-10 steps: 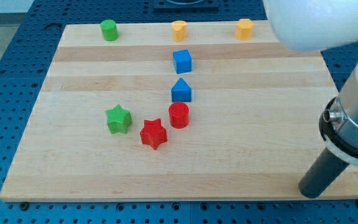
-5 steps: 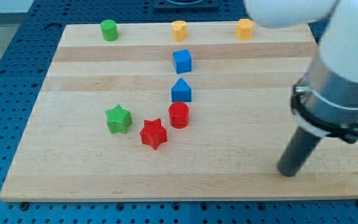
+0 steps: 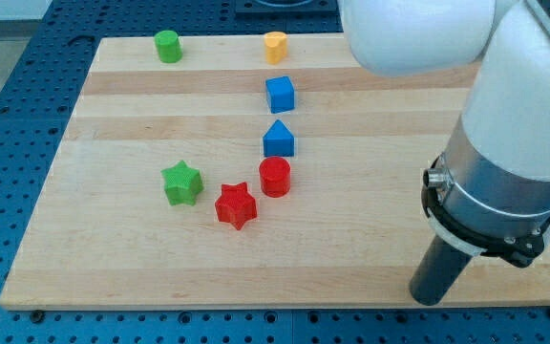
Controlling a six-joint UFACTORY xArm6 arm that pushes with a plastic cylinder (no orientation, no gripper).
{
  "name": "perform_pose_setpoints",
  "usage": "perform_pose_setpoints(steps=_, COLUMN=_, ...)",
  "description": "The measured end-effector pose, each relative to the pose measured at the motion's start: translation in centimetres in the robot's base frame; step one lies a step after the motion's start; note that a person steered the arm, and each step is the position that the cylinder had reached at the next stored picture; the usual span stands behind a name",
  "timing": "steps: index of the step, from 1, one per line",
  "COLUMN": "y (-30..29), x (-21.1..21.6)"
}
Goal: Move your arm towards the bottom center
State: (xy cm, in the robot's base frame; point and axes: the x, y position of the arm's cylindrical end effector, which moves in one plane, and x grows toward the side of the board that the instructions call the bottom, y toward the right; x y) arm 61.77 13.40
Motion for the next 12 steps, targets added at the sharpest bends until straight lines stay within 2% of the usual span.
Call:
perform_pose_setpoints(steps=9, y=-1.3, x=0.1)
perform_pose_setpoints(steps=10, y=-3.9, x=0.1)
perform_pose_setpoints(steps=11, y=-12.0, x=0.1)
perform_pose_setpoints(steps=12, y=-18.5, x=-1.8)
